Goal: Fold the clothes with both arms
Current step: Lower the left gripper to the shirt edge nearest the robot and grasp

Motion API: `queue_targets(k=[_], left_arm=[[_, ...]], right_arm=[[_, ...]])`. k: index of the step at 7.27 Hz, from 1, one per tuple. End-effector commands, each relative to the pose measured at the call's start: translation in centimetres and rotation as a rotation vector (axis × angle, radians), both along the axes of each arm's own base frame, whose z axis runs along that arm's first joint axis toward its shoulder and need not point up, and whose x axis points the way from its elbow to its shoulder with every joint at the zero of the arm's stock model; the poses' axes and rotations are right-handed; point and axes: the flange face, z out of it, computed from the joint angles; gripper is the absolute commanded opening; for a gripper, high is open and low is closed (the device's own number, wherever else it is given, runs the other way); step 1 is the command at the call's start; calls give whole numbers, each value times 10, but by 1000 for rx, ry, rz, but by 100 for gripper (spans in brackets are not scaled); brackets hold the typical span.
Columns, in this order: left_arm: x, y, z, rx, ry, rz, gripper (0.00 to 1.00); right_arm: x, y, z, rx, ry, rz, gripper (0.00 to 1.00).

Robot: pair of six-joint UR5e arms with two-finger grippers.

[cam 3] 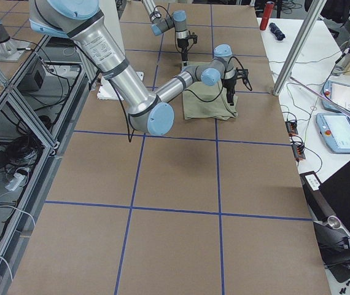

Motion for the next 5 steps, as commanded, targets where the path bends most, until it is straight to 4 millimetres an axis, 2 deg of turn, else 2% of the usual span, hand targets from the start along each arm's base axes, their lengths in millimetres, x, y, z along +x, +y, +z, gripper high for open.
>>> queue_targets(k=[1,5], left_arm=[[1,1,-2,1,4,5,0],[-8,2,-2,13,1,8,0]], right_arm=[[0,0,2,-2,2,0,100],[-1,1,1,-1,1,-2,100]])
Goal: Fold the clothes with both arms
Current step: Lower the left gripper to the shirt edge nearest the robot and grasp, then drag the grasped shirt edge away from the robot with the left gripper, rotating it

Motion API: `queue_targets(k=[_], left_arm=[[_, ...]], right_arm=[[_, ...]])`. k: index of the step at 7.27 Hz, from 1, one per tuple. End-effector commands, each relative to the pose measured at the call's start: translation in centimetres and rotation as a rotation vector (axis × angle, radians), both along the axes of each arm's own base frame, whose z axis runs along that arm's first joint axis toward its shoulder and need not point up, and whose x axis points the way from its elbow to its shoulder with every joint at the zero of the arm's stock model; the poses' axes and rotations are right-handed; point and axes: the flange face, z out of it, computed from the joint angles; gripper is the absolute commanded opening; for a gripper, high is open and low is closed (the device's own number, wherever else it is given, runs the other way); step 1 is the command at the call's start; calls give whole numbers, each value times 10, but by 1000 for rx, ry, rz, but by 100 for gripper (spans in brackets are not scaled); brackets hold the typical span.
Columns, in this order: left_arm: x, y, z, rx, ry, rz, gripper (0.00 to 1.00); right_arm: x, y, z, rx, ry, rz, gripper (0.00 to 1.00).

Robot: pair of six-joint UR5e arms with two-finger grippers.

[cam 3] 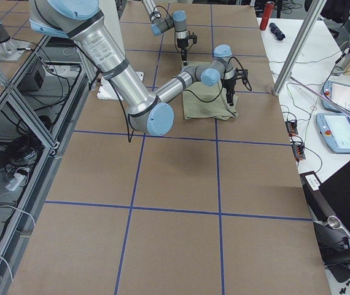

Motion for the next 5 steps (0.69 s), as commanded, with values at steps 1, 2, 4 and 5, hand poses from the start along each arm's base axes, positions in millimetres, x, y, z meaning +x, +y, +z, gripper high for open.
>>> queue_targets(k=[1,2,4,5], left_arm=[[-14,0,10,40,-28,39,0],[-35,-24,23,141,-78,51,0],[-87,-109,73,227,-220,6,0],[-104,-178,74,263,-273,-39,0]], right_arm=[[-1,1,0,0,0,-2,100],[-2,1,1,0,0,-3,100],[-5,3,-1,2,0,-7,100],[-6,3,0,2,2,-7,100]])
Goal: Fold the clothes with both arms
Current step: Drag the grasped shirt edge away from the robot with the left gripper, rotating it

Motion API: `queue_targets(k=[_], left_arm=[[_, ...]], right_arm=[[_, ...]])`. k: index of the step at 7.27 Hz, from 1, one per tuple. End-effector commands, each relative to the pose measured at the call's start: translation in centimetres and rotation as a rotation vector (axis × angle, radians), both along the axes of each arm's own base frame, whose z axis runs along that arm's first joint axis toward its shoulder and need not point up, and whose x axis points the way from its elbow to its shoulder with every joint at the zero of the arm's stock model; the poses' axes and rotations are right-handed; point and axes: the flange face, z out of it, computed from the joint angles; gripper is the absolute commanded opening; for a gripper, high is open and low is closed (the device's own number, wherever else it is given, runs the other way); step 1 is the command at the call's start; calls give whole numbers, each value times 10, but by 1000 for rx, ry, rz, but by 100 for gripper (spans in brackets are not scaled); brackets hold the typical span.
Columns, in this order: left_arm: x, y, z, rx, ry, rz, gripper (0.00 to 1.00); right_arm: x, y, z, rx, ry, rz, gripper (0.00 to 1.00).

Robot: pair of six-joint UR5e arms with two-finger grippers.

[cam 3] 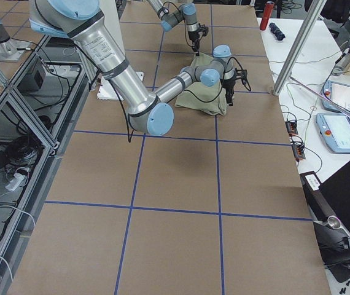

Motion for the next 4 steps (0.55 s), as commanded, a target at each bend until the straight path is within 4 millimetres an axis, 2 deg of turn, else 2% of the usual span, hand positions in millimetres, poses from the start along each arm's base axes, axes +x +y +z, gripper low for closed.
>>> queue_targets(k=[1,2,3,4], left_arm=[[-35,-131,18,65,-126,-60,0],[-25,-178,13,70,-169,-59,0],[-8,-215,4,69,-205,-66,0],[-1,-236,-11,106,-250,-85,0]], right_arm=[[-3,2,-1,1,0,-4,100],[-4,3,-3,3,-3,-5,100],[-6,5,-4,4,-6,-7,100],[-6,6,-6,5,-10,-6,100]])
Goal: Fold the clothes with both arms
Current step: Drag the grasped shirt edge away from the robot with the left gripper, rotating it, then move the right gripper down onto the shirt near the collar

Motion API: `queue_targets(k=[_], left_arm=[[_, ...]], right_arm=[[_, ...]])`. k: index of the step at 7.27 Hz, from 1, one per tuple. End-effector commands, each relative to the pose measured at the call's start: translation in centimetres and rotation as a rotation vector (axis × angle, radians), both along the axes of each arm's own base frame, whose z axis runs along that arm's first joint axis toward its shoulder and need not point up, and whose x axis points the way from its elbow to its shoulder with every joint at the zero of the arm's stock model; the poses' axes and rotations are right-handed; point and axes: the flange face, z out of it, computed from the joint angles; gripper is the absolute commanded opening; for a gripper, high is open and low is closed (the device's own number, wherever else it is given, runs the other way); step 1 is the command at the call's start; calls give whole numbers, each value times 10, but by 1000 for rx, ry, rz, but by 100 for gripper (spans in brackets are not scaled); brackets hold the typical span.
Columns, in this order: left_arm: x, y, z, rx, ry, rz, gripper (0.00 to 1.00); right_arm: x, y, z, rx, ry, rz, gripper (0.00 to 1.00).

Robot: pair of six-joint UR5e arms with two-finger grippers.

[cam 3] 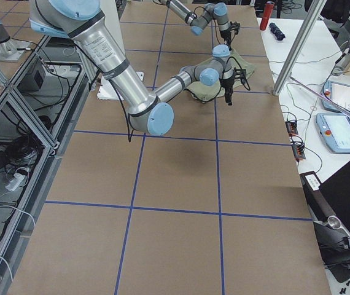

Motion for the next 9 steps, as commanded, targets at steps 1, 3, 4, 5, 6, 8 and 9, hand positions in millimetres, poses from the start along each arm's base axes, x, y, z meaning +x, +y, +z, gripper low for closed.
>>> queue_targets(k=[1,3,4,5,6,8,9], left_arm=[[-16,-48,-17,86,-93,18,0],[-34,-40,-35,133,-40,36,100],[-52,-23,-32,100,52,108,100],[-65,0,-26,105,78,115,100],[-68,11,-30,78,116,80,100],[-63,17,-36,68,139,69,100],[-63,17,-36,69,140,69,100]], right_arm=[[-5,4,-5,2,-8,-2,100],[-25,10,-22,-1,-21,-8,100],[-46,0,-52,-24,-44,20,100],[-81,-13,-85,-34,-33,49,98],[-114,-16,-101,-19,-50,70,97],[-150,-2,-75,31,-29,63,89],[-162,8,-71,40,-15,58,84]])
